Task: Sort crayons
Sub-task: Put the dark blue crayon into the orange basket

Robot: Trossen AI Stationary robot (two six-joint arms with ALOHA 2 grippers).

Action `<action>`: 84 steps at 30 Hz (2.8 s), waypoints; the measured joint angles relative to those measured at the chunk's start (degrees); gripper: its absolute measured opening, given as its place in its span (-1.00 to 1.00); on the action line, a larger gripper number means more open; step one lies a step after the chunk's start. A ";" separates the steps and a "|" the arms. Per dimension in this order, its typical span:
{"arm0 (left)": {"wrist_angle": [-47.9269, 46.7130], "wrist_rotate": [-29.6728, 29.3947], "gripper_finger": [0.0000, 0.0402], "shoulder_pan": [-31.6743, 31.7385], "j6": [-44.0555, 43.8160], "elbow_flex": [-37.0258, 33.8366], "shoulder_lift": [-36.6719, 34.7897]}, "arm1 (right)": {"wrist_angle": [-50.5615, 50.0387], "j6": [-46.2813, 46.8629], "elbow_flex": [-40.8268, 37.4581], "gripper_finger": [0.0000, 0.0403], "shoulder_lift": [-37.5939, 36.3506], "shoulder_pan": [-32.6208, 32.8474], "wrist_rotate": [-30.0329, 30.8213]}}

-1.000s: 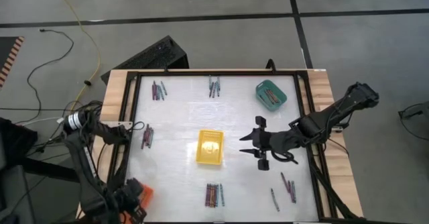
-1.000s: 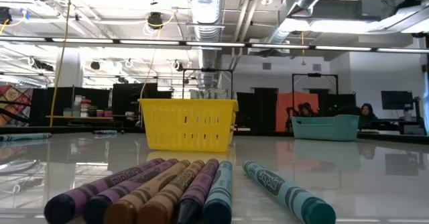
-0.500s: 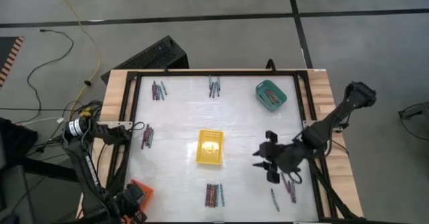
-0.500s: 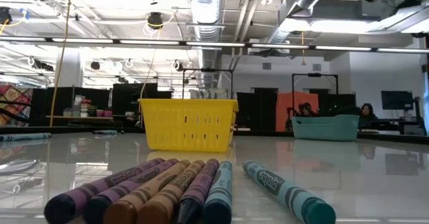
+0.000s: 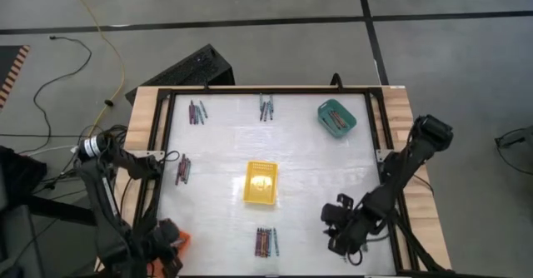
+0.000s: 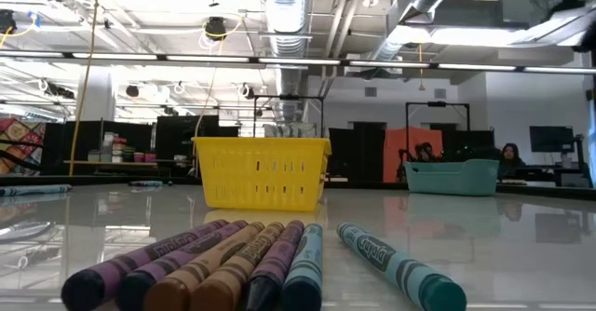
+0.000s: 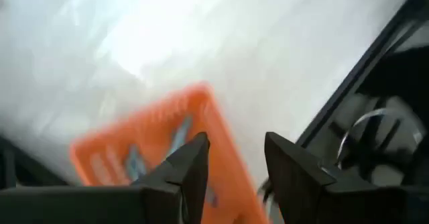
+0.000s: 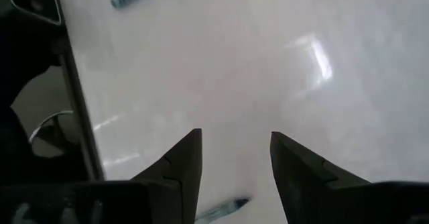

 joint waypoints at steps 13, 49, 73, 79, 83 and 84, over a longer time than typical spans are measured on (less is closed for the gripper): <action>0.96 -8.96 -0.33 16.78 37.49 0.06 -5.25 | -4.61 18.14 8.90 -0.48 9.91 8.26 -3.75; 11.60 -11.61 -0.33 29.26 65.28 0.06 -5.23 | -5.45 29.98 10.09 -0.59 22.65 7.43 -15.18; 17.24 -17.00 -0.33 29.35 68.79 0.04 -5.23 | -23.30 22.76 19.98 -1.00 22.95 5.48 -6.26; 20.28 -17.28 -0.33 29.35 69.51 -1.35 -5.21 | -30.23 21.95 22.91 -1.00 22.69 4.92 -2.92; 24.82 -16.36 -0.33 29.60 70.07 -3.96 -5.21 | -34.79 20.22 25.31 -1.00 22.67 4.19 -0.15; 25.38 -15.97 -0.33 29.65 70.07 -4.66 -5.20 | -36.05 19.69 25.95 -1.00 22.67 3.90 0.66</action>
